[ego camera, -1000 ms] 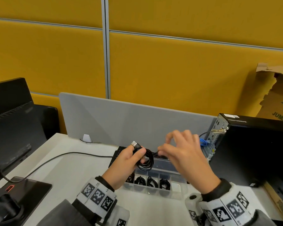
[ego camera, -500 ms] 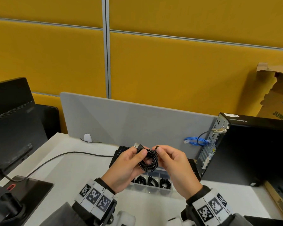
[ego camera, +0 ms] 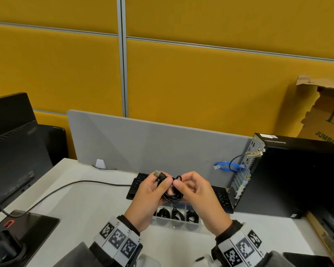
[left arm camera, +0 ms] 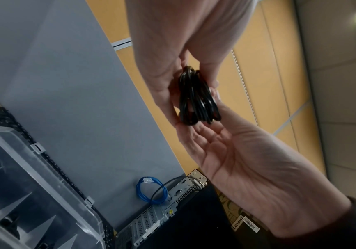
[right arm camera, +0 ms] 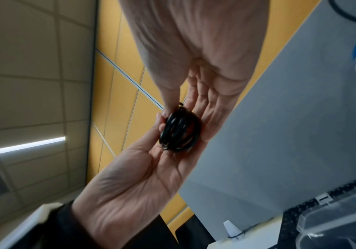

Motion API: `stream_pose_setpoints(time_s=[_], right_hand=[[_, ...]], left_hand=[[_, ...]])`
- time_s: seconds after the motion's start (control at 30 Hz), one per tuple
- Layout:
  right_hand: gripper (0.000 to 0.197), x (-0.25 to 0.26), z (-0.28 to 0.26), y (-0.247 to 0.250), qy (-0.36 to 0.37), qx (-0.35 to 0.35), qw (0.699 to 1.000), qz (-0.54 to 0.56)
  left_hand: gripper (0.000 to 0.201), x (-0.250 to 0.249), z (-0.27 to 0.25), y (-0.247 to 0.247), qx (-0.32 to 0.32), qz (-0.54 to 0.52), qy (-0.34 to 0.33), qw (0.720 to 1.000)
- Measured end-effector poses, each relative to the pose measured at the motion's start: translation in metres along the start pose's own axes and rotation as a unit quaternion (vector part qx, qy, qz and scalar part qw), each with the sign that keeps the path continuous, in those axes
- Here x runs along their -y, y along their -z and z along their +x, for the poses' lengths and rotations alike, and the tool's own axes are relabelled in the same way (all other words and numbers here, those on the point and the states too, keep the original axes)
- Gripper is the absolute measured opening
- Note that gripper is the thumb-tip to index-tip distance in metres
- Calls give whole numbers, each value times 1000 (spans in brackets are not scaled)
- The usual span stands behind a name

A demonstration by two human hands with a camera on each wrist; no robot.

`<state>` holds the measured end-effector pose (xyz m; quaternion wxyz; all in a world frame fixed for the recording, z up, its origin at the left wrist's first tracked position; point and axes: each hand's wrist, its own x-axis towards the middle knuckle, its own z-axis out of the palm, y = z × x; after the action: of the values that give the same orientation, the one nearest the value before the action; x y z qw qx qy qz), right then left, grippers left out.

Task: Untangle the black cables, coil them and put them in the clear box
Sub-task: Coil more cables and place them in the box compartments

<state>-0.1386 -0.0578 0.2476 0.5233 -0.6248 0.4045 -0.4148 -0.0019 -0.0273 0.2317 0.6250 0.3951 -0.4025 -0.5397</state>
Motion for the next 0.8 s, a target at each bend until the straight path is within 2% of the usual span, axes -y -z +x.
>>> stream_pose_setpoints(time_s=[0.1,0.27,0.47,0.63,0.8], right_hand=[[28,-3,-1,0,14,0,1000,2],[16,-11,1,1,19,-1,999,-28],[15,-22,1,2,20,-38,999,-11],[34,-21,1,7,33,3,999,-22],[21,-20,2,10,41,11,998,-42]], left_hand=[[17,0,-2,-2,5,-1,-9,1000],[18,6,-3,-3,4,-30,-3,1000],[19,14,-3,-2,12,-5,37,999],[20,19,-1,1,9,5,53,999],[23,23,2,4,16,-14,62,998]])
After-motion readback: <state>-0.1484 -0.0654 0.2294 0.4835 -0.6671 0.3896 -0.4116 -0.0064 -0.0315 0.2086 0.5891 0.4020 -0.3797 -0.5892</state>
